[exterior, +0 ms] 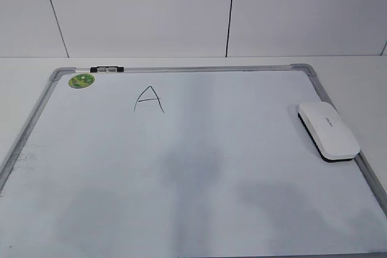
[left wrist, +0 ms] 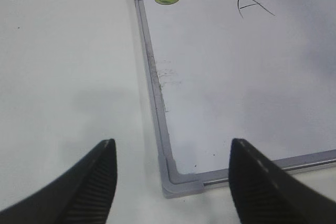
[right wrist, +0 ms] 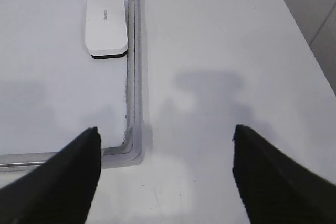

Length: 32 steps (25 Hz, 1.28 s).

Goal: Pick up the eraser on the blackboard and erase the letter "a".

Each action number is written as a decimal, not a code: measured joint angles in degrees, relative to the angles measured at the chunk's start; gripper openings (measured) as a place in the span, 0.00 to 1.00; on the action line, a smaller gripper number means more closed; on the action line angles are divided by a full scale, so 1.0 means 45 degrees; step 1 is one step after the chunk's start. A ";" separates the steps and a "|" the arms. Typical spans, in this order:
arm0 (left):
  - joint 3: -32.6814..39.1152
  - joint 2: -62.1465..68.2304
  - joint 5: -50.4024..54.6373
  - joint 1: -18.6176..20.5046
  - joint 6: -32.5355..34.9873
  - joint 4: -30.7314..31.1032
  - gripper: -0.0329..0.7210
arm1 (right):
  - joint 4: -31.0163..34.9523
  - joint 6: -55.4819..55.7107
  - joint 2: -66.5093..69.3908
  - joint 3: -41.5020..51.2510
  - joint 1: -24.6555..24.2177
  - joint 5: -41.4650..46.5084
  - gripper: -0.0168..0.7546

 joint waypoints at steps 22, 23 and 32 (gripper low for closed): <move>0.0000 0.0000 0.0000 0.0000 -0.1283 0.0445 0.70 | 0.0000 0.0000 0.0000 0.0000 0.0000 0.0000 0.79; 0.0000 0.0000 0.0000 0.0000 -0.1283 0.0445 0.70 | 0.0000 0.0000 0.0000 0.0000 0.0000 0.0000 0.79; 0.0000 0.0000 0.0000 0.0000 -0.1283 0.0445 0.70 | 0.0000 -0.0024 0.0000 0.0000 0.0000 0.0000 0.79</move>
